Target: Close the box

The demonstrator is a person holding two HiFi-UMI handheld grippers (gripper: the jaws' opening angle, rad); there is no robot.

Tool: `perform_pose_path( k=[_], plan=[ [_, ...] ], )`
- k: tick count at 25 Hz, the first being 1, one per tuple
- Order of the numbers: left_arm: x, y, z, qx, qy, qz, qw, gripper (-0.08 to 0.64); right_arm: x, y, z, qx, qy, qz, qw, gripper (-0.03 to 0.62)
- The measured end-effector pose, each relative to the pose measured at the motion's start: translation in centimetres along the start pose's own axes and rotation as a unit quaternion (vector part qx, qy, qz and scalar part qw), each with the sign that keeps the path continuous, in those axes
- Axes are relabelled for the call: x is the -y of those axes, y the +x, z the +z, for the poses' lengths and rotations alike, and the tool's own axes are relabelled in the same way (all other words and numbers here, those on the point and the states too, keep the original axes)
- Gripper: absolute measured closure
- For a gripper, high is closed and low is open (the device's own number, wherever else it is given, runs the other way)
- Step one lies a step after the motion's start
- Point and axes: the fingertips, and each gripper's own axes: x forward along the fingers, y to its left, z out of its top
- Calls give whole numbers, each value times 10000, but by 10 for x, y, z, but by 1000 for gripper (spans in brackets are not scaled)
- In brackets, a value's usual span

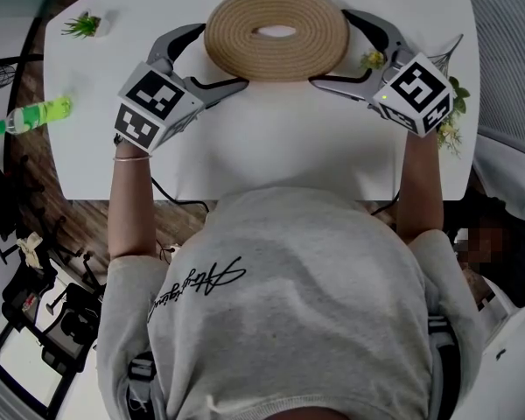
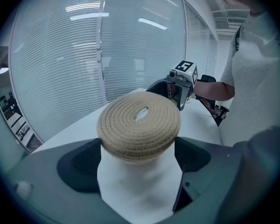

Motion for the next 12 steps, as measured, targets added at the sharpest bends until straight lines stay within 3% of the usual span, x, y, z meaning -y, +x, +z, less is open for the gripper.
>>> perform_pose_path(
  k=[12],
  plan=[
    [2,0,1,352,-68,131,9993,74,0,-3,-4,120,243,-141,9995,48]
  ],
)
